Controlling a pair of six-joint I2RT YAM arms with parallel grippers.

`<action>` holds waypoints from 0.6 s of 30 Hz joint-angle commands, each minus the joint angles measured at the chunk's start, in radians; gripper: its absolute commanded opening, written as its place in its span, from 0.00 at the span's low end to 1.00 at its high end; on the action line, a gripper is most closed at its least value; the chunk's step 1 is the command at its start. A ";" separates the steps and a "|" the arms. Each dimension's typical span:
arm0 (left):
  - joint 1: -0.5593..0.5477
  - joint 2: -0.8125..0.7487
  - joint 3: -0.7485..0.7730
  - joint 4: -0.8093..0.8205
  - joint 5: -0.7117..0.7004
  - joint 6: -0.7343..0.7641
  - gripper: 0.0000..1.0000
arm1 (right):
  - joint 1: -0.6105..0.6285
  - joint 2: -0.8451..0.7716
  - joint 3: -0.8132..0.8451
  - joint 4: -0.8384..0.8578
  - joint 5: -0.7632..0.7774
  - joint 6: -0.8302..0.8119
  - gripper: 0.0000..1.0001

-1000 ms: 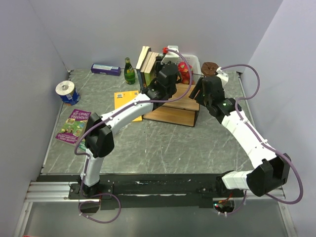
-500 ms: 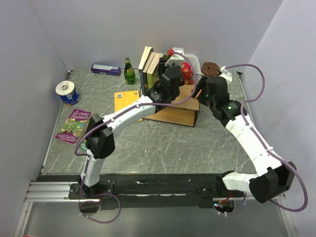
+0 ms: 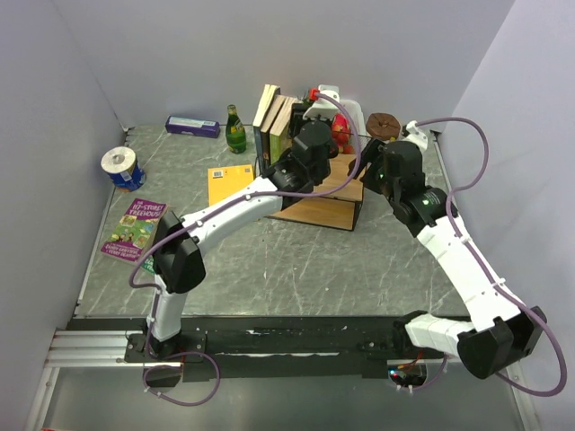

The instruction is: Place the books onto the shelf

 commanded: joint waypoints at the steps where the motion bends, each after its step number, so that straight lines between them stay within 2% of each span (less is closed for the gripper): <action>1: -0.026 -0.082 0.015 0.074 -0.032 0.059 0.54 | -0.002 -0.050 -0.011 0.019 -0.013 0.006 0.79; 14: -0.037 -0.090 0.008 0.085 -0.057 0.075 0.55 | -0.001 -0.079 -0.027 0.016 -0.036 0.005 0.79; 18: -0.055 -0.119 0.006 0.129 -0.074 0.127 0.56 | 0.001 -0.099 -0.039 0.024 -0.069 0.008 0.79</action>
